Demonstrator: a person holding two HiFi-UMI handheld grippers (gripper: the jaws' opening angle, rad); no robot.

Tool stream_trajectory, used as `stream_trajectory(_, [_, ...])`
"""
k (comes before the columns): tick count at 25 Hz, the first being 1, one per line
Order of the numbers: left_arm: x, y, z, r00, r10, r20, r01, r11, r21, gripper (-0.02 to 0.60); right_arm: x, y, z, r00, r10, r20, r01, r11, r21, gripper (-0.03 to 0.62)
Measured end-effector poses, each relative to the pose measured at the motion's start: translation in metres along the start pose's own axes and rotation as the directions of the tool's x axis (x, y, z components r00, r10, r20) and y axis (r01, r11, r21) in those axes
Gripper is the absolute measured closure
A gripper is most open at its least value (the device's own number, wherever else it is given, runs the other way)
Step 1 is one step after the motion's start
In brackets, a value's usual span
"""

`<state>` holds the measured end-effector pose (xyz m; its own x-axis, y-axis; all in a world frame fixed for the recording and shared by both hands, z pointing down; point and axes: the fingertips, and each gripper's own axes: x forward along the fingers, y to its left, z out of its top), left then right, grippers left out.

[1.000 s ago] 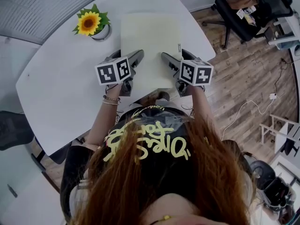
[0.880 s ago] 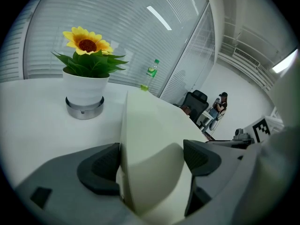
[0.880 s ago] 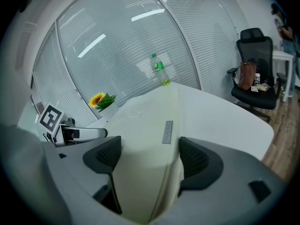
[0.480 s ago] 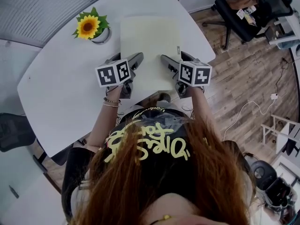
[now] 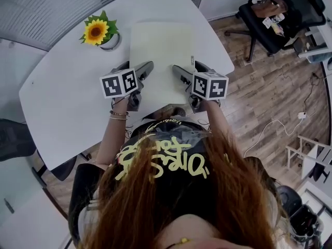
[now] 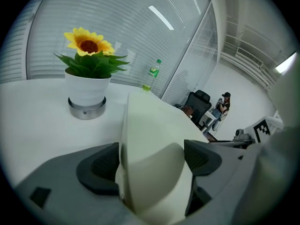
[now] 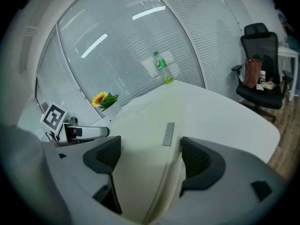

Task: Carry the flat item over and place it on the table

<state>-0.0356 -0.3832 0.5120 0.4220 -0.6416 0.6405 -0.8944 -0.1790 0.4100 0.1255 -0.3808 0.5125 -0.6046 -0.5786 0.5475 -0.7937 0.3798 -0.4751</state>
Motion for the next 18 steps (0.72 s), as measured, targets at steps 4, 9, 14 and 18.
stream_trajectory(4, [-0.005,0.000,0.004,0.998,0.056,0.036,-0.058,0.997,0.042,0.147,-0.002,0.002,0.002,1.000,0.025,0.012,-0.025,0.999,-0.049,0.204])
stream_trajectory(9, [-0.016,-0.007,0.009,0.987,0.130,0.099,-0.139,0.986,0.087,0.147,-0.011,0.007,0.012,0.996,0.078,0.039,-0.072,0.988,-0.138,0.204])
stream_trajectory(14, [-0.037,-0.018,0.018,0.958,0.161,0.239,-0.172,0.985,0.024,0.147,-0.026,0.017,0.029,0.983,0.156,0.095,-0.122,0.948,-0.295,0.204])
stream_trajectory(18, [-0.048,-0.032,0.021,0.941,0.168,0.293,-0.179,0.984,0.011,0.147,-0.039,0.025,0.040,0.969,0.212,0.127,-0.160,0.930,-0.330,0.204])
